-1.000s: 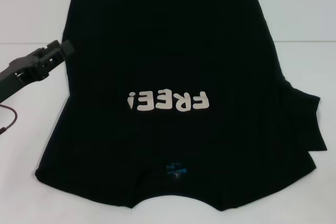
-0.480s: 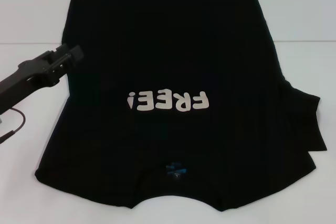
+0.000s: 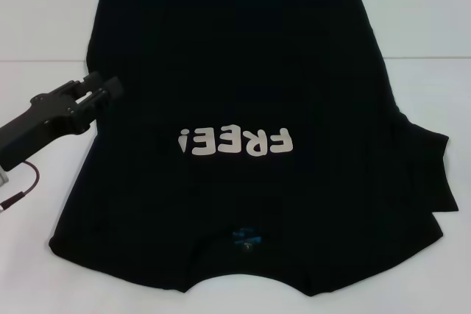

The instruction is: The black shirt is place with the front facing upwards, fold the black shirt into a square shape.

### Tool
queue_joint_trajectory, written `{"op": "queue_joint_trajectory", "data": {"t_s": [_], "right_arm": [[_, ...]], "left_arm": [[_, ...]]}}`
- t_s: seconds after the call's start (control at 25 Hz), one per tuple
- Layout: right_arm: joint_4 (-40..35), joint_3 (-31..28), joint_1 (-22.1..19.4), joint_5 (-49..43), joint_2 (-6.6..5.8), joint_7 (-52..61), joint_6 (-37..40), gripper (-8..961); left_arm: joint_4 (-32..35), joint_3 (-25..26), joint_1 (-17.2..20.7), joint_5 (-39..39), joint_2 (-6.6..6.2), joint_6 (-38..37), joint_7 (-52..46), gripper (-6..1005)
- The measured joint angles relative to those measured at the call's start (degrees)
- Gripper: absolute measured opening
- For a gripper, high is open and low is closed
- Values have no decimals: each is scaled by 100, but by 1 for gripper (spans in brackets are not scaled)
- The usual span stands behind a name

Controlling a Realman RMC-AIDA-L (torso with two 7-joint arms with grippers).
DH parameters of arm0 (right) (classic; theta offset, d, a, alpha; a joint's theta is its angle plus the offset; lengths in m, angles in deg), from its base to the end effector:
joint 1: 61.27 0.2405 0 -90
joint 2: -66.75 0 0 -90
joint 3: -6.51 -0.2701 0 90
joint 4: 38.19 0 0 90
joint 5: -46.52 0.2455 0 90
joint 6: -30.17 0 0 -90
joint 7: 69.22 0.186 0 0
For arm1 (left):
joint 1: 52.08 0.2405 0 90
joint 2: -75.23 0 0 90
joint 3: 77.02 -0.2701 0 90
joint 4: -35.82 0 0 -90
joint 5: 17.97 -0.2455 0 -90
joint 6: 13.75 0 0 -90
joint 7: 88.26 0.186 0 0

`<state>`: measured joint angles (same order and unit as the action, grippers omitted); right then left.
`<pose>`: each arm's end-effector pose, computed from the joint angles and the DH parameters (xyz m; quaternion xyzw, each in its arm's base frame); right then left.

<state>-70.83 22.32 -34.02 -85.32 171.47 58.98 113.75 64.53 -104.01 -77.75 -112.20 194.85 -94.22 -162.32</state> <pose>0.4168 0.3759 0.0988 -0.6711 0.6605 0.2471 0.2288 -0.3232 0.3971 0.0055 -0.7944 -0.3183 -0.4031 0.3241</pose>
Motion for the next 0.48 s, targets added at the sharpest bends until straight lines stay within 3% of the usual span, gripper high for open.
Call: {"op": "queue_joint_trajectory", "data": {"t_s": [0.12, 0.48], "right_arm": [[2, 253, 247, -348, 15, 375, -201, 902], [-75, 792, 675, -716, -121, 1171, -242, 892]], "left_arm": [[-2, 1, 31, -3, 14, 1, 66, 477], [-6, 17, 72, 7, 53, 4, 209, 475]]}}
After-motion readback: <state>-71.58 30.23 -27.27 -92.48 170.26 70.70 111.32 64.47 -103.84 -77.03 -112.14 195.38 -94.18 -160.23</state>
